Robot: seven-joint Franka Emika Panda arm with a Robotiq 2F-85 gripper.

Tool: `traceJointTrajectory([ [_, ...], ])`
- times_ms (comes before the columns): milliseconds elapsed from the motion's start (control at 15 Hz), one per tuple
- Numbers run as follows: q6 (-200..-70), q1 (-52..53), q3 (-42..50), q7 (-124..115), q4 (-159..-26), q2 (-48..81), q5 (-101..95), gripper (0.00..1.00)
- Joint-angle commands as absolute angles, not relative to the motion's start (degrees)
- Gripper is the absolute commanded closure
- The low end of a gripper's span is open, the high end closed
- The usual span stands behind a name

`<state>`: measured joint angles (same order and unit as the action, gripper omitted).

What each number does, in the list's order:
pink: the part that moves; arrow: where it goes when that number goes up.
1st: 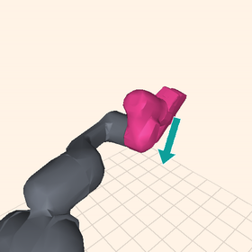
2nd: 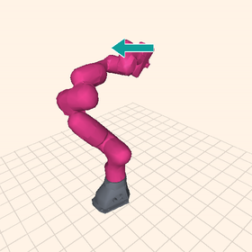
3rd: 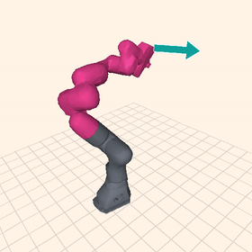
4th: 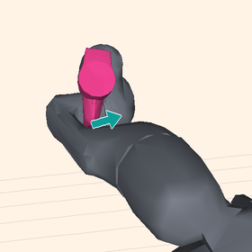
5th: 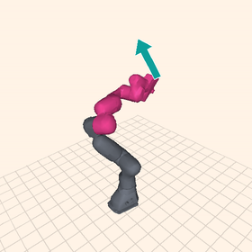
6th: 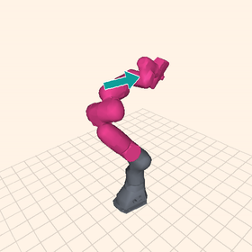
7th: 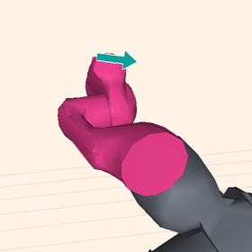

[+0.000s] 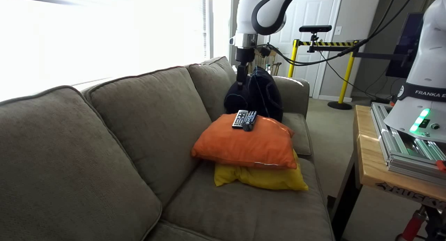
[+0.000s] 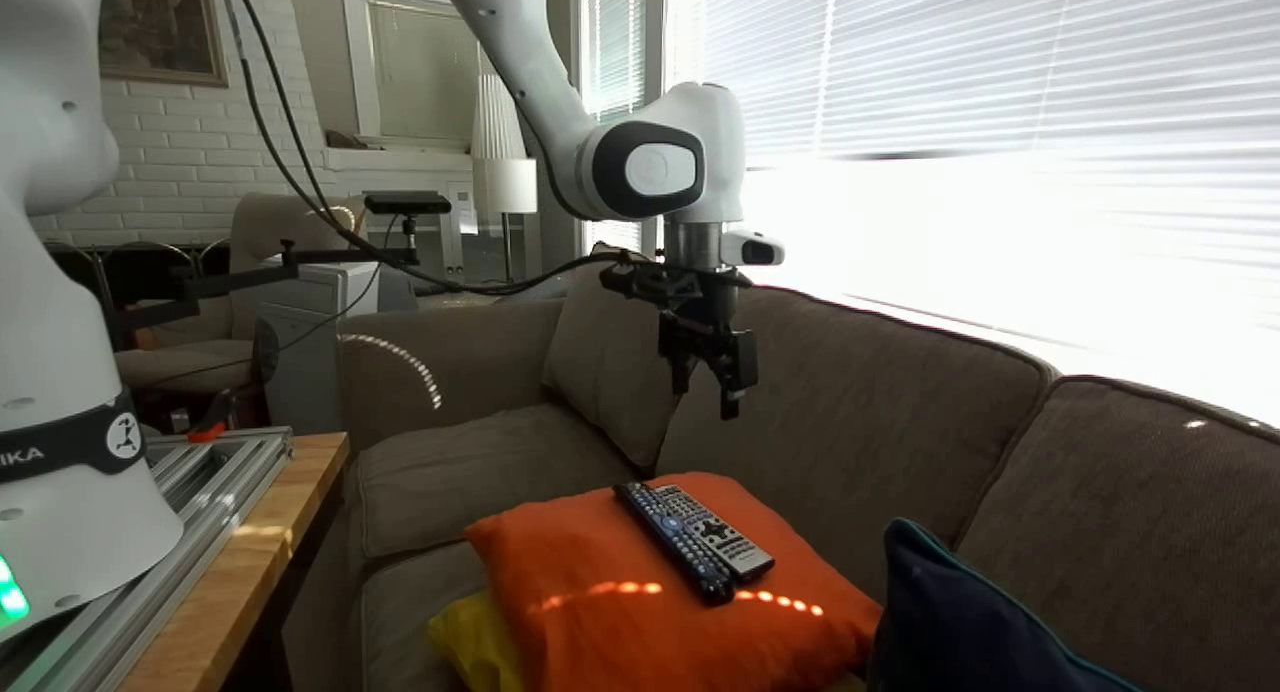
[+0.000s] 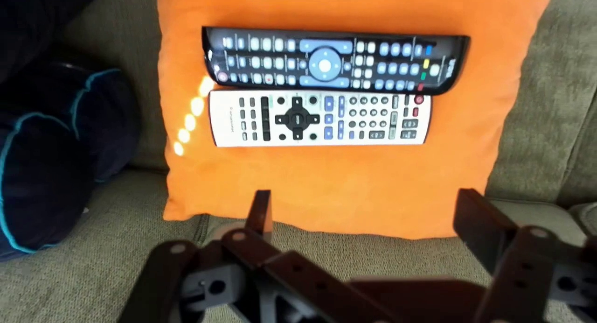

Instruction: Remove the remotes from the bag

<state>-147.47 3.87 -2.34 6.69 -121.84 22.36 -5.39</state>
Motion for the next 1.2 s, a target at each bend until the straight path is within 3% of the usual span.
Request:
traceJointTrajectory([
  [0, -132.1, 0.6, -3.6, 13.3, -120.4, 17.2, -3.2, 0.00],
  [533, -107.9, -4.4, -1.1, 23.4, -112.8, 11.4, 1.1, 0.00],
  [1133, -108.1, -4.7, 0.1, 22.9, -112.5, 10.8, 2.2, 0.00],
])
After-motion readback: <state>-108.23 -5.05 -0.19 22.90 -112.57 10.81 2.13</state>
